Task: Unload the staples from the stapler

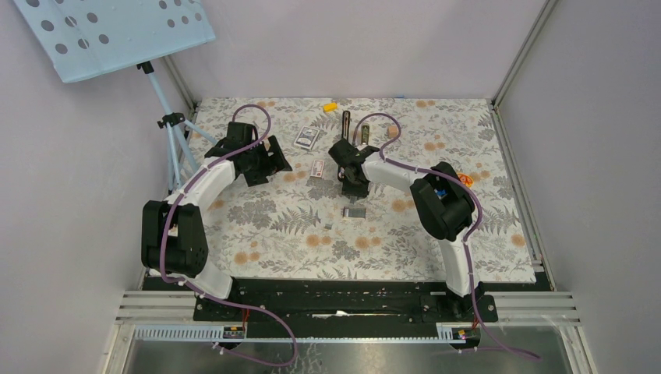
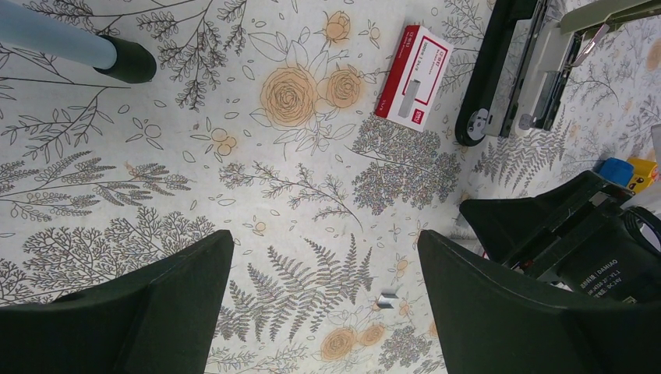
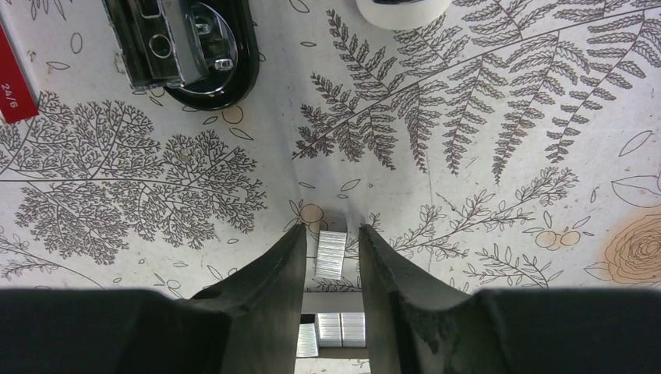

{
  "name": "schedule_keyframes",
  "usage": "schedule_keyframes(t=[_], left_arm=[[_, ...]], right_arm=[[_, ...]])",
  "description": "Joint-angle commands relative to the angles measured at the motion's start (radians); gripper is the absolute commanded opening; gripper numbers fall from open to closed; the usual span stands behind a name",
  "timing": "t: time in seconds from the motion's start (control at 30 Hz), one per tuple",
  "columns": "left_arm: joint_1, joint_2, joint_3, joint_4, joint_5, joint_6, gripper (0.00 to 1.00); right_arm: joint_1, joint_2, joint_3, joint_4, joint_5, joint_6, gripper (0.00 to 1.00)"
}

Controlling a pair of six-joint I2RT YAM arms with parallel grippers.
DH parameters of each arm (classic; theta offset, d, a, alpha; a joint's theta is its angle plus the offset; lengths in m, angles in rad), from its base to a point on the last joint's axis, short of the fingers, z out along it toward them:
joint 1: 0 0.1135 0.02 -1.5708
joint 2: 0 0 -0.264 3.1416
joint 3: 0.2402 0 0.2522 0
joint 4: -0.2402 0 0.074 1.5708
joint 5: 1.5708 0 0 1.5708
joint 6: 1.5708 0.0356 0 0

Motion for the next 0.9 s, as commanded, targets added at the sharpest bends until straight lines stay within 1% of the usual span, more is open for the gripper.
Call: schedule_keyframes(t=[0.0, 0.13, 0.23, 0.33, 0.4, 0.73, 0.87], left_arm=[[0.008, -0.031, -0.002, 0.041, 0.011, -0.006, 0.93], [0.009, -0.031, -0.003, 0.044, 0.01, -0.006, 0.93], [0.01, -0.029, -0.003, 0.043, 0.013, -0.008, 0.93], [0.009, -0.028, -0.002, 0.044, 0.012, -0.007, 0.93], [0.009, -0.029, -0.002, 0.044, 0.012, -0.007, 0.93], [0.011, -0.029, -0.003, 0.045, 0.01, -0.006, 0.93], [0.011, -0.029, -0.005, 0.046, 0.012, -0.006, 0.93]], right_arm=[[0.011, 0.004, -0.03, -0.036, -0.023, -0.01, 0.35], [0.011, 0.001, -0.037, -0.036, -0.029, -0.016, 0.27], [0.011, -0.004, -0.04, -0.031, -0.029, -0.02, 0.23], [0.011, -0.019, -0.044, -0.021, -0.023, -0.024, 0.16], [0.012, -0.032, -0.048, -0.007, -0.021, -0.035, 0.14], [0.011, -0.136, -0.033, -0.022, 0.073, -0.064, 0.13], [0.011, -0.167, -0.02, -0.043, 0.087, -0.071, 0.13]])
